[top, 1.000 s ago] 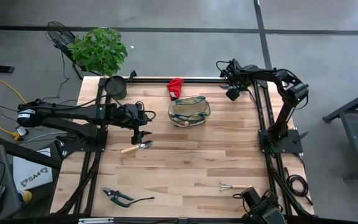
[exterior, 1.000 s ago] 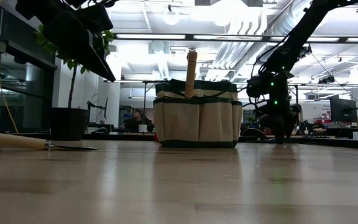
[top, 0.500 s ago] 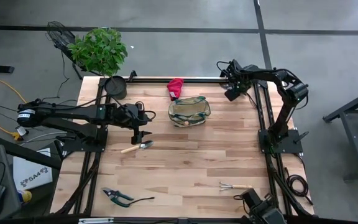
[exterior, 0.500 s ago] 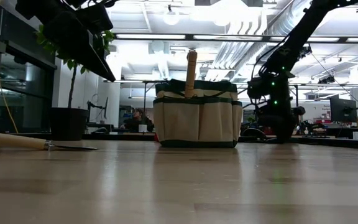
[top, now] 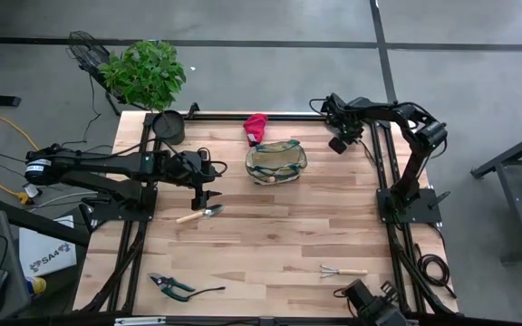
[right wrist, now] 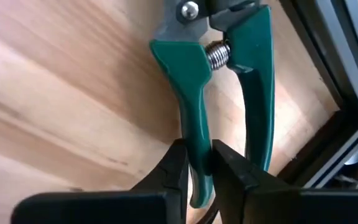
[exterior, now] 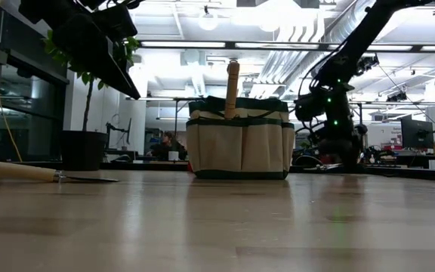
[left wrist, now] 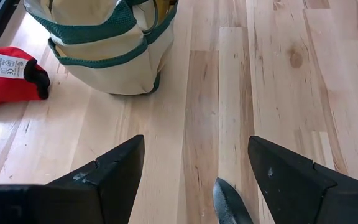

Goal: Pick & Place Garden tools in Gardening bag
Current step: Put the top black shear scissor into the gardening bag

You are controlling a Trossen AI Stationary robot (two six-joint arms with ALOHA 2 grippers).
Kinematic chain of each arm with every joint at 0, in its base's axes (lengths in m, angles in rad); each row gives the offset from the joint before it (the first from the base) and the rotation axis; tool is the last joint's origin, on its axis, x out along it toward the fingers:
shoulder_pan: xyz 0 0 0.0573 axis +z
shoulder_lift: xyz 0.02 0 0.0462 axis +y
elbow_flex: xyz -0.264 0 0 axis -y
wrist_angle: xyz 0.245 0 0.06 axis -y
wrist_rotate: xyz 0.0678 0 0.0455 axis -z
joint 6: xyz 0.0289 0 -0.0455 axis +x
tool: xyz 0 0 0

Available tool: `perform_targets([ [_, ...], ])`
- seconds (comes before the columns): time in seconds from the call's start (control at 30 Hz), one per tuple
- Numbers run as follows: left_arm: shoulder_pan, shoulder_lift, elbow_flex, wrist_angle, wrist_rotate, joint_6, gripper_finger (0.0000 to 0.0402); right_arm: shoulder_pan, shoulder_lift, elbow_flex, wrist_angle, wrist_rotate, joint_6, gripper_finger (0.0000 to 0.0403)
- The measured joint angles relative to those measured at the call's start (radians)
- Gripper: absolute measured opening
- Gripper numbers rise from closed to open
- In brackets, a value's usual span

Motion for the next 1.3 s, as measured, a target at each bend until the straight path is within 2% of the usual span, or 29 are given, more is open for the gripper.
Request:
perform_targets([
  [0.3,0.0,0.0,0.0,0.0,0.0,0.0,0.028,0.039,-0.004,0.039,-0.211,-0.022,0.096,0.0033],
  [0.53,0.0,0.0,0.0,0.001,0.0,-0.007,0.028,0.121,-0.005,0.039,-0.392,-0.124,0.16,0.0033],
  [0.77,0.0,0.0,0.0,0.001,0.001,-0.021,0.028,0.25,-0.019,0.065,-0.524,-0.153,0.236,0.0033],
  [1.07,0.0,0.0,0.0,0.013,0.034,-0.025,0.028,0.428,-0.096,0.217,-0.771,-0.117,0.36,0.0032],
  [1.3,0.0,0.0,0.0,0.054,0.093,-0.052,0.028,0.581,-0.181,0.291,-0.769,-0.151,0.414,0.0032],
])
